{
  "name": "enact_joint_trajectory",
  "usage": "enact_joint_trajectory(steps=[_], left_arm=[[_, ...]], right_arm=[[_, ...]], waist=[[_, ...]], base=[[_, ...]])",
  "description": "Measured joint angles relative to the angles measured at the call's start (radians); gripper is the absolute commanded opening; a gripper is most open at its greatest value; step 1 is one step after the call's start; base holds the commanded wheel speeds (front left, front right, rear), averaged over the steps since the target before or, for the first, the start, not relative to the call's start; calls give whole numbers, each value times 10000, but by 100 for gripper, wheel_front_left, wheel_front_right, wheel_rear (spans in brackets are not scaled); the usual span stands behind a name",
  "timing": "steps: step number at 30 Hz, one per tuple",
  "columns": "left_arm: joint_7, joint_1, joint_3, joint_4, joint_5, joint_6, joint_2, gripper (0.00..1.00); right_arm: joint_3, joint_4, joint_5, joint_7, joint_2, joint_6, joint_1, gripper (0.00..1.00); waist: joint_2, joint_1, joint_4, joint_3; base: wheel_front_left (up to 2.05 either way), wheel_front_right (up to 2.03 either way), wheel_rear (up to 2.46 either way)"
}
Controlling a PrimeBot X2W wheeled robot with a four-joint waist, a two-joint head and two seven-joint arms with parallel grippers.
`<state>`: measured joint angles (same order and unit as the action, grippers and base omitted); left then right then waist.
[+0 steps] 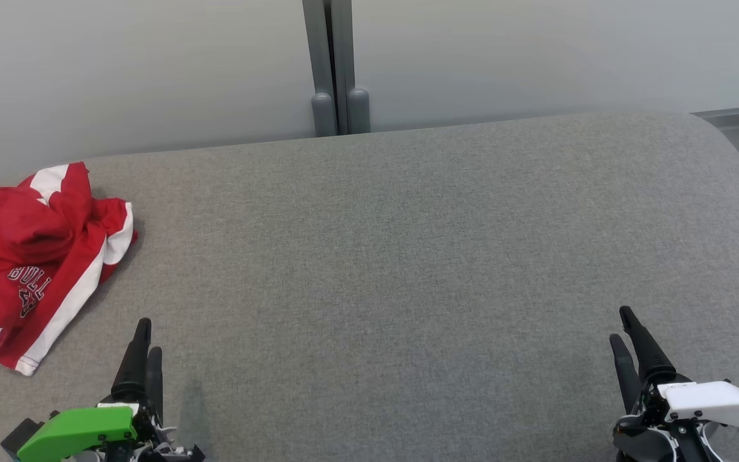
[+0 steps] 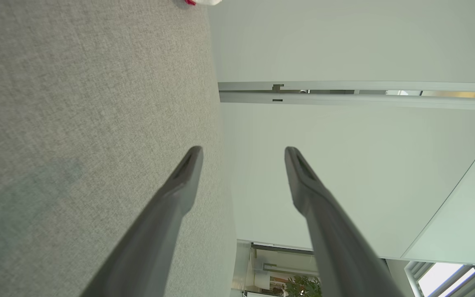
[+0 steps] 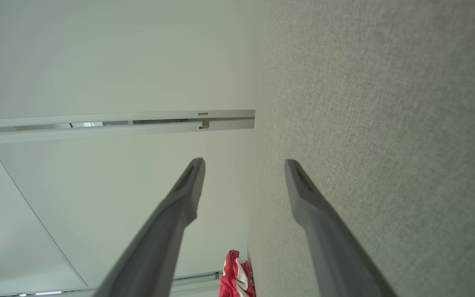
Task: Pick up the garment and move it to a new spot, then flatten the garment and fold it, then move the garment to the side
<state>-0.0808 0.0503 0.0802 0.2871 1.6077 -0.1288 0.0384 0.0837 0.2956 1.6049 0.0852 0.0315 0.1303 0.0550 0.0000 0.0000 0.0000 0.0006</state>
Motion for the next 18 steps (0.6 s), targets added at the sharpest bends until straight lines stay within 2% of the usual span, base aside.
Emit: enact_joint_trajectory(steps=[10, 18], left_arm=[[449, -198, -282, -244, -573, 0, 0, 100], [798, -200, -401, -700, -1843, 0, 4, 100]], right_arm=[[-86, -6, -708, -464, 6, 0, -43, 100], [35, -284, -2286, -819, 17, 0, -45, 100]], waist=[[0, 0, 2, -32], [0, 0, 10, -48]], base=[[0, 0, 0], [0, 0, 0]])
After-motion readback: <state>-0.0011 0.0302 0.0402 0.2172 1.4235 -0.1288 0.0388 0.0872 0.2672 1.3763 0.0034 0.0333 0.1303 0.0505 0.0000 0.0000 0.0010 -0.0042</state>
